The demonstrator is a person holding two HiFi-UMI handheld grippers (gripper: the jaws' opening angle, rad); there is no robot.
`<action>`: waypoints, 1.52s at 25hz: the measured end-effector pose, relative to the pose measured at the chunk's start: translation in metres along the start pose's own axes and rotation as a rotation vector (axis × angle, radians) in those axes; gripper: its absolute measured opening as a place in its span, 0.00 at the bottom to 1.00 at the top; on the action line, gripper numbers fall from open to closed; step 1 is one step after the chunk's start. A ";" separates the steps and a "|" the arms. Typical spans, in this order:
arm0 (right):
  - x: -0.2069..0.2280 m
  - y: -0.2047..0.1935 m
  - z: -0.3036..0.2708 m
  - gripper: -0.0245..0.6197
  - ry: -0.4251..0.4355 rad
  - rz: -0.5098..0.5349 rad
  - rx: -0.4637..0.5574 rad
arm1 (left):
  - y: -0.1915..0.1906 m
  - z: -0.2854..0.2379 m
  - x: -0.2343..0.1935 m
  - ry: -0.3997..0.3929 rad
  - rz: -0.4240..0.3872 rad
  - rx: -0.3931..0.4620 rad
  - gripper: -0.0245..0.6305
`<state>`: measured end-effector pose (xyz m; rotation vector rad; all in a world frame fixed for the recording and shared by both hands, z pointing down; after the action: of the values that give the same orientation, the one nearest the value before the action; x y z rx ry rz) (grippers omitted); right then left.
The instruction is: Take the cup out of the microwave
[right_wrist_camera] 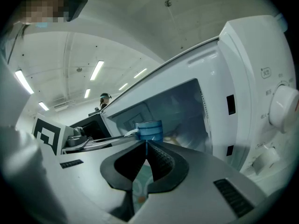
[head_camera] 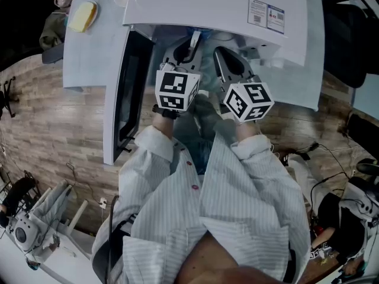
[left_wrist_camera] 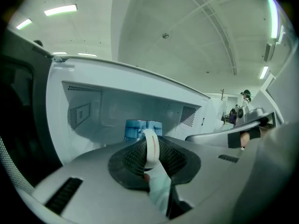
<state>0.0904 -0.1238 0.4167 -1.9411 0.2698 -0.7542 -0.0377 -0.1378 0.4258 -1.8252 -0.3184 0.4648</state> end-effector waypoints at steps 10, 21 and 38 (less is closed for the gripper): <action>-0.018 0.016 0.003 0.10 0.015 0.033 0.016 | 0.018 0.021 -0.006 0.015 0.021 0.020 0.13; -0.042 0.031 0.005 0.10 0.070 0.086 0.014 | 0.031 0.044 -0.007 0.029 0.032 0.026 0.13; -0.057 0.061 0.028 0.10 0.142 0.128 0.050 | 0.043 0.068 0.008 -0.015 0.075 0.019 0.13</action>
<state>0.0710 -0.1044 0.3328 -1.8080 0.4528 -0.8076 -0.0630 -0.0890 0.3662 -1.8208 -0.2558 0.5316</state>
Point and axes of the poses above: the fingertips, and each gripper's own axes: z backward along the fingers, x to its right, y out of its top, the point moved 7 cm from there along z, backward along the fingers, and after that the axes turned 1 degree about x, right-handed, at the moved point
